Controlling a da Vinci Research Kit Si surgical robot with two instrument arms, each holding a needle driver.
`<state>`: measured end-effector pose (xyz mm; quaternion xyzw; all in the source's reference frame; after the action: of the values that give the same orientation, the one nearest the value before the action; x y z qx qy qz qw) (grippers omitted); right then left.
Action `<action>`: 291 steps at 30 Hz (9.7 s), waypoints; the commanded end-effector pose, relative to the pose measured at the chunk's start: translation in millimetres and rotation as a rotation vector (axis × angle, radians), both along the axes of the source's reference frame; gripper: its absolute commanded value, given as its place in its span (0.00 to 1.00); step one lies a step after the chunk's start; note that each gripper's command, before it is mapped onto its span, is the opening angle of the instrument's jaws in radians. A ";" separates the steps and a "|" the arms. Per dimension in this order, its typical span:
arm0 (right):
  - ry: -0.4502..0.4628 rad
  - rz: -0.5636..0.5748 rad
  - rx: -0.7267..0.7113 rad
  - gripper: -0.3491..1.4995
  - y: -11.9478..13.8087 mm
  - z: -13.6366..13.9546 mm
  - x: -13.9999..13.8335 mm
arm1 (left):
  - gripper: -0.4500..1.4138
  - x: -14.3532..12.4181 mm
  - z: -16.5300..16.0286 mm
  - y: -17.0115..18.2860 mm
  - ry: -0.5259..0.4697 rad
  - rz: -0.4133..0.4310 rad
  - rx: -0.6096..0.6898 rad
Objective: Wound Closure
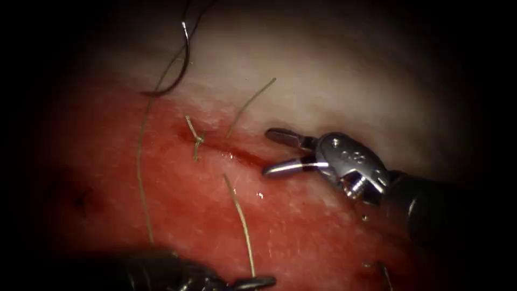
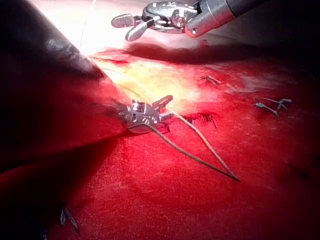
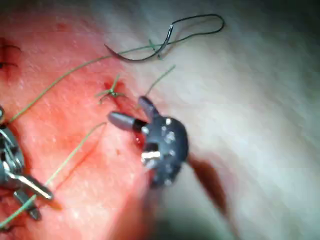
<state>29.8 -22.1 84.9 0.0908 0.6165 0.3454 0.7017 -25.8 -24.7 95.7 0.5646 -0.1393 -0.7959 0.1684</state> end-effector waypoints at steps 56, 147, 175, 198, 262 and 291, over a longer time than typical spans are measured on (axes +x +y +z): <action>-0.015 -0.301 -0.856 0.85 -5.3 -4.3 10.4 | 0.00 6.8 -1.4 12.7 -0.027 0.092 0.013; -0.270 -0.150 0.063 0.00 3.9 10.0 4.4 | 0.47 2.3 -0.9 9.1 -0.123 0.123 -0.051; -0.266 -0.150 0.065 0.00 4.4 10.5 4.8 | 0.00 -2.4 -2.8 4.1 -0.177 0.253 -0.082; -0.213 -0.232 0.078 0.00 1.3 6.6 3.2 | 0.00 11.6 -11.7 11.8 -0.149 0.104 -0.109; 0.243 -0.319 -0.119 0.00 2.4 0.9 9.0 | 0.00 14.5 2.0 17.5 0.062 -0.073 -0.108; 0.019 -0.073 -0.122 0.82 3.4 2.9 11.8 | 0.00 9.3 -4.8 12.4 0.010 -0.021 -0.061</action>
<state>40.8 -19.0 87.3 0.0721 0.6363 0.2828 0.7141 -16.2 -12.5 90.0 0.5543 -0.1673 -0.7954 0.1788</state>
